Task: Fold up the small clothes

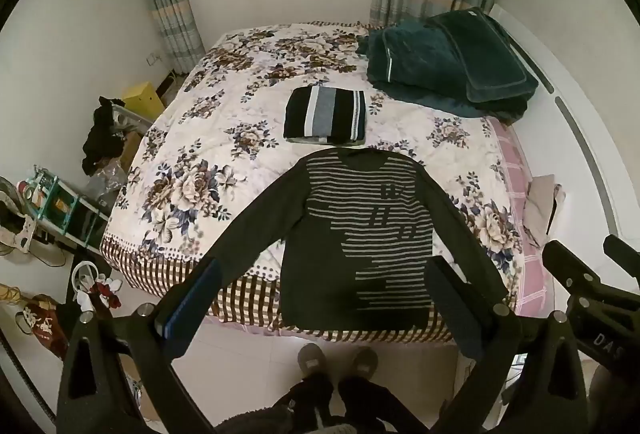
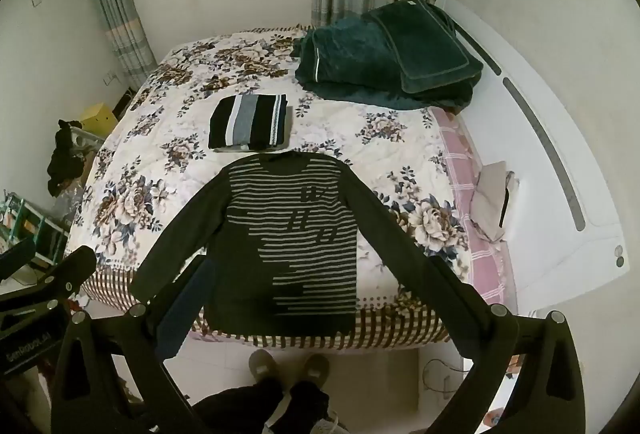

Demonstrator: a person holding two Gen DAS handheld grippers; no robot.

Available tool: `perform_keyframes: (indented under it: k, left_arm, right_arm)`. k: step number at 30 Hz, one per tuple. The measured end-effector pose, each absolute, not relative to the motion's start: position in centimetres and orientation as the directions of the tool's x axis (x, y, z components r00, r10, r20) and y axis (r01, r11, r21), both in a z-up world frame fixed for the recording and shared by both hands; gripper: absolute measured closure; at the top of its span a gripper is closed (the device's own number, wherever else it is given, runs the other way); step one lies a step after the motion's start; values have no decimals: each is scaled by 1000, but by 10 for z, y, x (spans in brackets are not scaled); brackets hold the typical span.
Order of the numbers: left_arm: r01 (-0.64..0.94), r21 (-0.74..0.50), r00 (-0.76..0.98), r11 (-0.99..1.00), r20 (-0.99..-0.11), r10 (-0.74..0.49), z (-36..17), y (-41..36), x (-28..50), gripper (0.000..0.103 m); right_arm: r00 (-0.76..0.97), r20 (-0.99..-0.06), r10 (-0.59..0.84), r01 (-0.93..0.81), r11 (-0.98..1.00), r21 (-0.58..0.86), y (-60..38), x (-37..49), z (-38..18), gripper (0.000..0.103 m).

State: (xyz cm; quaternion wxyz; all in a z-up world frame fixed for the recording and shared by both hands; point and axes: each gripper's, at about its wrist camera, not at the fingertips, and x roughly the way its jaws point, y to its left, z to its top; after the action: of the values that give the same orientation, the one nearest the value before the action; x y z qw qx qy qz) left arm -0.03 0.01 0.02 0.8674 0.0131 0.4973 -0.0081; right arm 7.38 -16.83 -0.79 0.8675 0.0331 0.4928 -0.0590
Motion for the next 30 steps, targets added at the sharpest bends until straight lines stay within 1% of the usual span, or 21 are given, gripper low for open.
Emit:
perform_keyframes:
  k: [30]
  left_arm:
    - [28, -3, 508, 1000, -861, -17, 0, -5, 1, 0]
  right_arm:
    - [517, -852, -75, 135, 991, -5, -163, 70, 5, 0]
